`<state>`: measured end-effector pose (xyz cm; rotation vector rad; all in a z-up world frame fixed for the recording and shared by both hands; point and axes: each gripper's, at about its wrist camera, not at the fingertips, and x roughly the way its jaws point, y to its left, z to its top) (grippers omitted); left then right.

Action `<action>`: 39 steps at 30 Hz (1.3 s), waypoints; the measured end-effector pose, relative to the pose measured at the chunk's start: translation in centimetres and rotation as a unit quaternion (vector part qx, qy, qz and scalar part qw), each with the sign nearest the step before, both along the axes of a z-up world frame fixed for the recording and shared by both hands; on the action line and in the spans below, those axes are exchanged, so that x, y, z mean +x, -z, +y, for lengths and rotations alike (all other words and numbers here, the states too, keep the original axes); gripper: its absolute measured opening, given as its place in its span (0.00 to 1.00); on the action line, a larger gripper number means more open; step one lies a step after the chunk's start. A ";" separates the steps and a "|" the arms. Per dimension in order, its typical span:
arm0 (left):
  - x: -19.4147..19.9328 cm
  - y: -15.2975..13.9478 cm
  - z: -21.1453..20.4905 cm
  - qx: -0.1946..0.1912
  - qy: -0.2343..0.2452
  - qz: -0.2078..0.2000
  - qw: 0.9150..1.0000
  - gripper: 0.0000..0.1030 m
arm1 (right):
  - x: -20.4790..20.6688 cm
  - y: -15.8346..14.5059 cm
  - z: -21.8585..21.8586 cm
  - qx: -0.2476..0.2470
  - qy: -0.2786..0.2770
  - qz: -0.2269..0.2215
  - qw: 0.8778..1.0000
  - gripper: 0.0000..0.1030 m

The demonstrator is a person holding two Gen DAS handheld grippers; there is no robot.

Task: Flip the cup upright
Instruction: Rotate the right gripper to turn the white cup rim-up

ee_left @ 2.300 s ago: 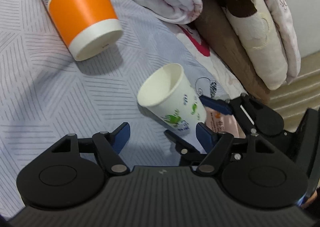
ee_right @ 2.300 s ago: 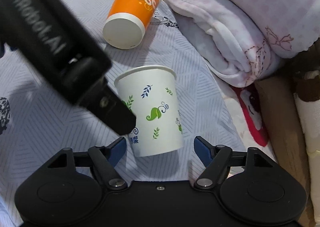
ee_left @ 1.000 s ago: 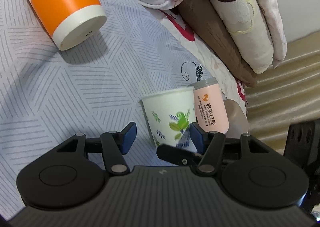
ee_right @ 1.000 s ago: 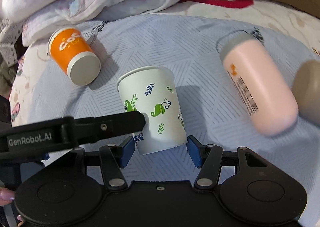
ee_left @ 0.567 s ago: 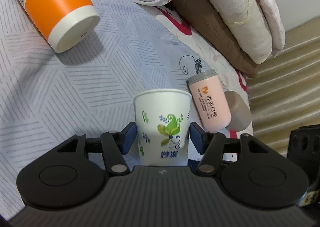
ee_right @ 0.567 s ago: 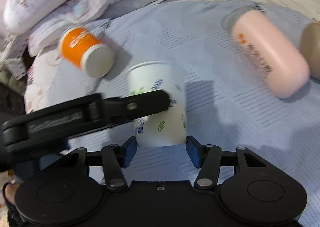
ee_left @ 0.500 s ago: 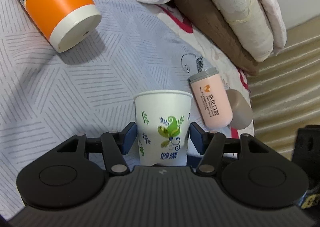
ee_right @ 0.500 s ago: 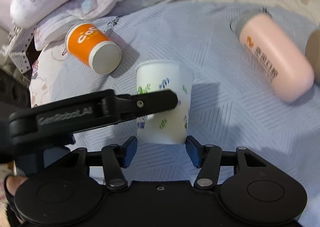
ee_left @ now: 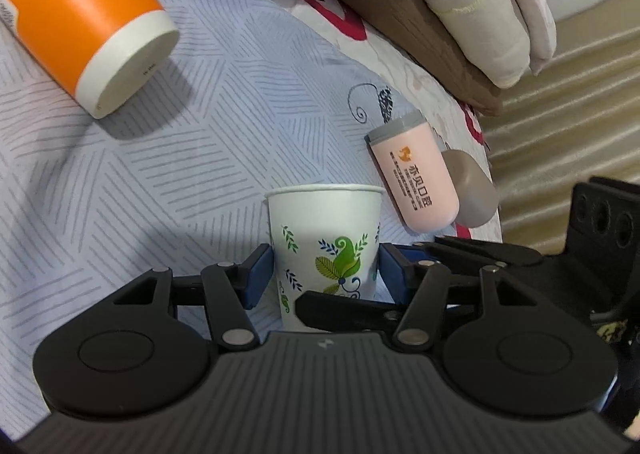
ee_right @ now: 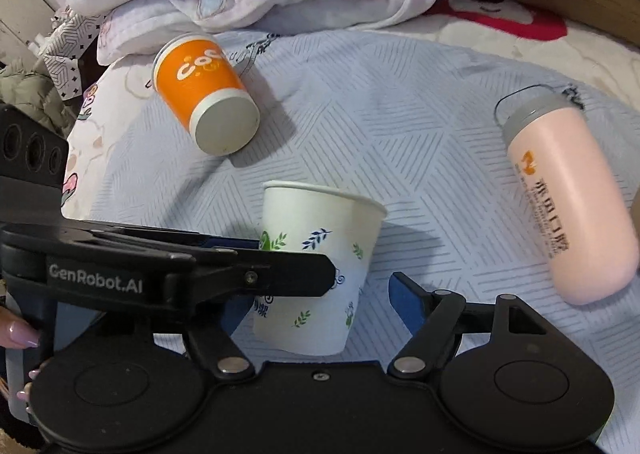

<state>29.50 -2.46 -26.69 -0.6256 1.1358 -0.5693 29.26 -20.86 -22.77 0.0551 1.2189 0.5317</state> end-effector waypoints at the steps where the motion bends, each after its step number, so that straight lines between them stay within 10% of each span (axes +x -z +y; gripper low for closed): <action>1: 0.0 0.0 -0.1 0.000 0.002 -0.002 1.000 0.55 | -0.2 0.1 0.1 0.000 -0.006 0.000 1.000 0.69; 19: -2.2 -3.3 -2.3 0.072 0.036 -0.146 0.986 0.56 | -4.3 -1.1 1.3 -0.046 -0.027 -0.155 0.986 0.65; 30: -3.8 -4.3 -3.4 0.097 0.031 -0.259 0.960 0.55 | -7.2 -0.3 2.4 -0.118 -0.041 -0.365 0.922 0.63; 39: -3.8 -2.8 -5.0 0.119 0.044 -0.273 0.954 0.55 | -7.0 2.1 1.4 -0.118 -0.040 -0.413 0.902 0.62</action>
